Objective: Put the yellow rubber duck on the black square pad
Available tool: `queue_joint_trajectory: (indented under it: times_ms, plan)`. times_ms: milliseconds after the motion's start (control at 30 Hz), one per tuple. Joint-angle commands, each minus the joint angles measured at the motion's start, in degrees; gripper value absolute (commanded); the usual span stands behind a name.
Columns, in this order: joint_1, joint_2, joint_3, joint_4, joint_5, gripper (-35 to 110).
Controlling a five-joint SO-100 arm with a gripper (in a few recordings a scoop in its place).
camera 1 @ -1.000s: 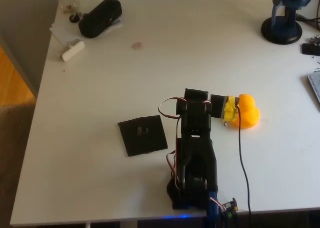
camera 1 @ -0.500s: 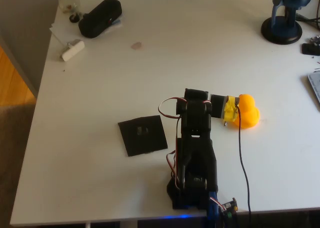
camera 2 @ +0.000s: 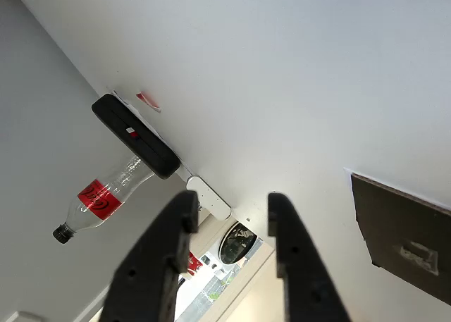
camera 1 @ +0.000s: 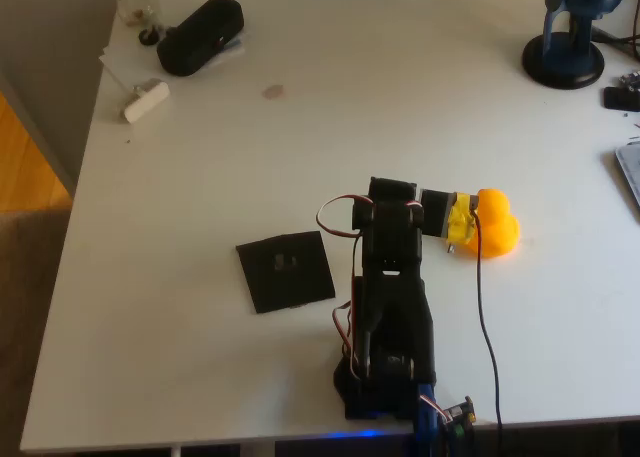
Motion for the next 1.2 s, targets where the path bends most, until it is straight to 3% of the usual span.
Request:
queue_joint_trajectory:
  times_ms: [0, 200, 700, 1000, 1167]
  plan:
    - [0.1, 0.9, -0.1, -0.3, -0.5, 11]
    - [0.6, 1.0, -3.4, -0.3, -0.8, 11]
    - [0.8, -2.1, -35.2, 3.6, -2.5, 12]
    - [1.8, -14.9, -47.3, 25.5, -22.3, 12]
    - [11.6, -15.0, -46.9, 34.9, -36.6, 12]
